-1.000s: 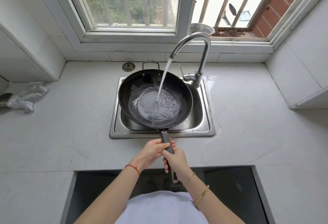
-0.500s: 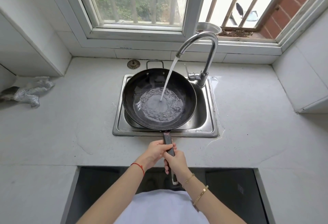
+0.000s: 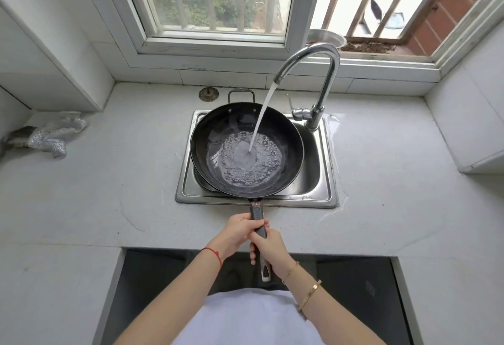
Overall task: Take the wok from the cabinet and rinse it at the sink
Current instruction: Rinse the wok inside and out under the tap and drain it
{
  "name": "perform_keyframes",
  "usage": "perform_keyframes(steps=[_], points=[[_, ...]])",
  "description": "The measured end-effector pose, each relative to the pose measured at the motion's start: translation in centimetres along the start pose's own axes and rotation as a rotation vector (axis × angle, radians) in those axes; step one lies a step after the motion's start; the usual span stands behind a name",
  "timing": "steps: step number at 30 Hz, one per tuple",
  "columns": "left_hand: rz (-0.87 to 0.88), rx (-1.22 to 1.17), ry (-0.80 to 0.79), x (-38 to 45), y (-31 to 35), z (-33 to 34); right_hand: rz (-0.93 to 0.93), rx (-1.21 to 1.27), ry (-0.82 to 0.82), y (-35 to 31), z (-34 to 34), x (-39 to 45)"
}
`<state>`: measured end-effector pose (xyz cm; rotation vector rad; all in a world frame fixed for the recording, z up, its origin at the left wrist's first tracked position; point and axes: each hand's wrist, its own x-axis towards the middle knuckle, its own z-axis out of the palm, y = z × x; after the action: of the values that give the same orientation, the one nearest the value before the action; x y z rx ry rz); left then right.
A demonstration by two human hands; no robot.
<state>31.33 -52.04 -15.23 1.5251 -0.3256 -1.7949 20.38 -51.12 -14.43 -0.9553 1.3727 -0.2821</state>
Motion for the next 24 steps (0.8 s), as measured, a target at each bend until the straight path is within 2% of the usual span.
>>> perform_keyframes(steps=[4,7,11,15,20,24], points=[[0.004,0.018,0.014,-0.3,0.2,0.2,-0.102,-0.301,-0.027,0.1,-1.2,0.6],[0.015,0.05,0.028,-0.4,0.0,0.1,-0.213,-0.454,0.041,-0.2,-2.8,0.6],[0.012,0.075,0.044,-0.4,0.1,0.2,-0.26,-0.48,0.049,-1.0,-5.6,0.3],[-0.014,0.061,0.066,-0.6,0.4,0.6,-0.419,-0.529,0.139,-3.0,-8.6,1.9],[-0.063,0.055,0.091,-0.4,0.8,0.7,-0.619,-0.569,0.298,-9.5,-11.4,6.1],[-0.092,0.068,0.088,-0.3,1.0,0.4,-0.736,-0.64,0.345,-16.1,-12.8,11.5]])
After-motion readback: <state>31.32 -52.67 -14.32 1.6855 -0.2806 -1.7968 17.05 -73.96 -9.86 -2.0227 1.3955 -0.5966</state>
